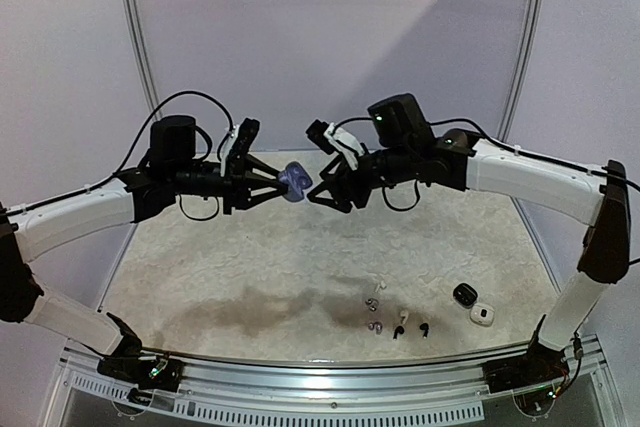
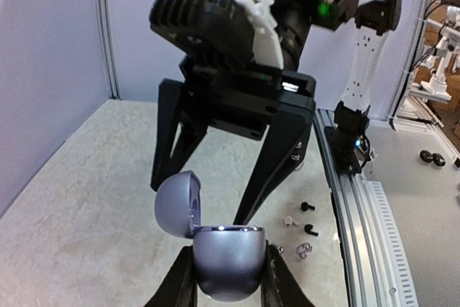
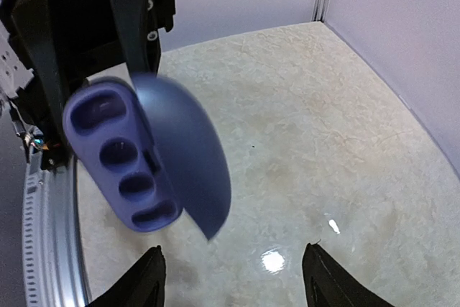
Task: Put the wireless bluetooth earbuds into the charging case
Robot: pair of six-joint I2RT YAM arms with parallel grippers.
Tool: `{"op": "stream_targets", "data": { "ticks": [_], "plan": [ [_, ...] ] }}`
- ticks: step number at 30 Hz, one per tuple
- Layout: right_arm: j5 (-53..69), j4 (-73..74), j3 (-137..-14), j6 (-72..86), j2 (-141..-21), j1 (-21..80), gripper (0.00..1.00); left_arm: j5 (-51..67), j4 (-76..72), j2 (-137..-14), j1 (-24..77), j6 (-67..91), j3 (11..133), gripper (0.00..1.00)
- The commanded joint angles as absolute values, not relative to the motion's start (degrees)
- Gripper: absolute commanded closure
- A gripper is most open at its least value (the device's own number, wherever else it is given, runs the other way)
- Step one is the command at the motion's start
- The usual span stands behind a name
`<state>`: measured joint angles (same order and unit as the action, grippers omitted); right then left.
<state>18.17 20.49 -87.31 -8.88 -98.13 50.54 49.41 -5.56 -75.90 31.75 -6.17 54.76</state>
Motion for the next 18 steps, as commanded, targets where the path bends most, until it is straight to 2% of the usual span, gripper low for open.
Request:
{"op": "stream_targets", "data": {
  "ticks": [1,5,10,15,18],
  "plan": [
    [30.67,-0.03,-77.22,2.42,-89.17,48.31,0.31,52.74,-27.06,-77.13,30.68,6.55,51.75,1.00],
    [30.49,-9.70,-71.50,6.01,-85.33,47.95,0.25,51.39,-41.08,-78.99,30.88,16.44,49.36,1.00],
    [30.69,-18.20,-70.08,11.10,-85.26,47.15,0.22,51.38,-44.54,-79.61,31.46,19.77,49.48,1.00],
    [32.14,-18.97,-73.69,12.79,-89.28,46.24,0.32,51.45,-45.04,-79.31,31.72,19.97,49.44,1.00],
    [33.90,-24.65,-73.20,17.04,-90.92,44.80,0.38,51.91,-44.61,-78.96,31.73,19.68,49.24,1.00]
  ]
}}
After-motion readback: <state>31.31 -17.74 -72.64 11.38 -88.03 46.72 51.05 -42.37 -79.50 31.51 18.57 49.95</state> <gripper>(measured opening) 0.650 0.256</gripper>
